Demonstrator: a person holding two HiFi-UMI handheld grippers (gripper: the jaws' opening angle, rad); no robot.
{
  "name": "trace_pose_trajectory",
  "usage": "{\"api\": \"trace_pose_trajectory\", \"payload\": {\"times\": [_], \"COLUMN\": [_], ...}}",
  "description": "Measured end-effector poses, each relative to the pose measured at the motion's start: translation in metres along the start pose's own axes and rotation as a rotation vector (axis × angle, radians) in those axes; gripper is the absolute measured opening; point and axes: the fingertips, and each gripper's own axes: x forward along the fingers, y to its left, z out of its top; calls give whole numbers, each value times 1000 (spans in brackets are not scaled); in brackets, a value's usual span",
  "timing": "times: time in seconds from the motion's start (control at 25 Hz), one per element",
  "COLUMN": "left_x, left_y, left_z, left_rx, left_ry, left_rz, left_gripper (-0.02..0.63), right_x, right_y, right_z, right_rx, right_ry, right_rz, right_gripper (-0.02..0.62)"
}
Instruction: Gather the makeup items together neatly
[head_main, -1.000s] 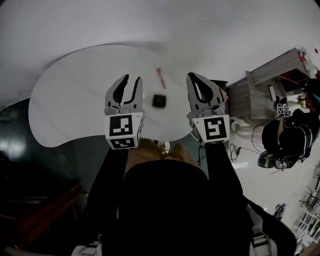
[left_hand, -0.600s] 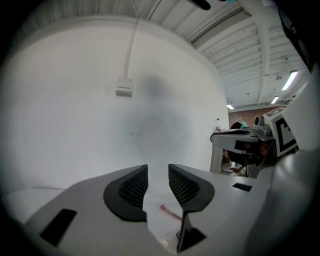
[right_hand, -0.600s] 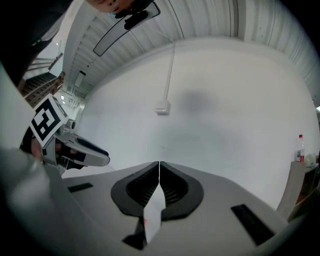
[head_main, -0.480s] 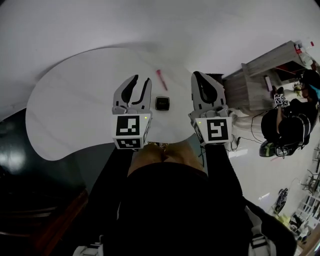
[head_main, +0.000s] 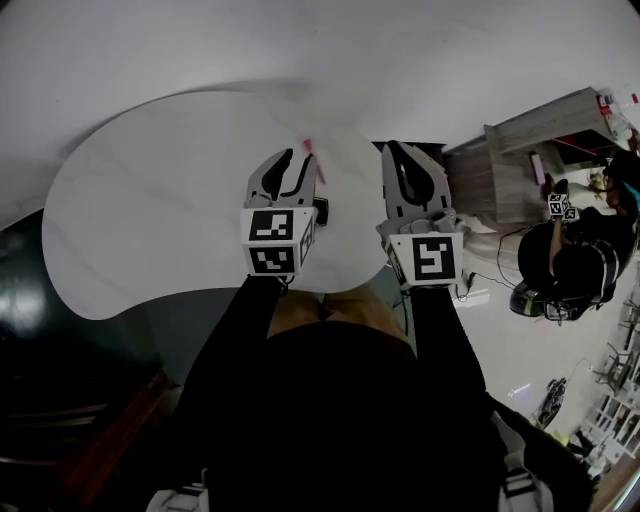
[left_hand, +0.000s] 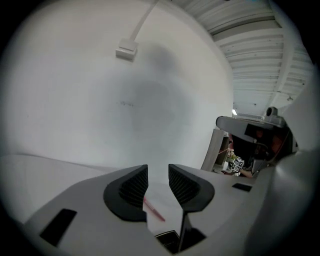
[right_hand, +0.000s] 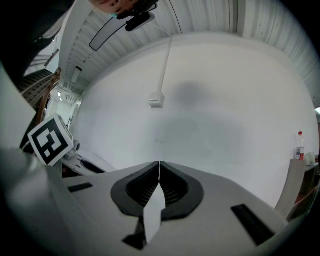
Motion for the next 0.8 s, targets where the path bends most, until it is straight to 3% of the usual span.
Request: {"api": "trace_pose_trajectory", "payload": {"times": [0.28,0.8], "left_x": [53,112], "left_y": [-5,12], "left_z": [-54,-145], "left_rx": [-67,-94], "left_ry": [148,407], "left_rz": [105,270], "left_gripper": [147,172], "right_x": [12,18], "right_y": [-48,-113], "right_z": [-20,-55], "right_rx": [20,50], "right_ry": [25,41], "right_rz": [51,113], "right_gripper": [28,28]}}
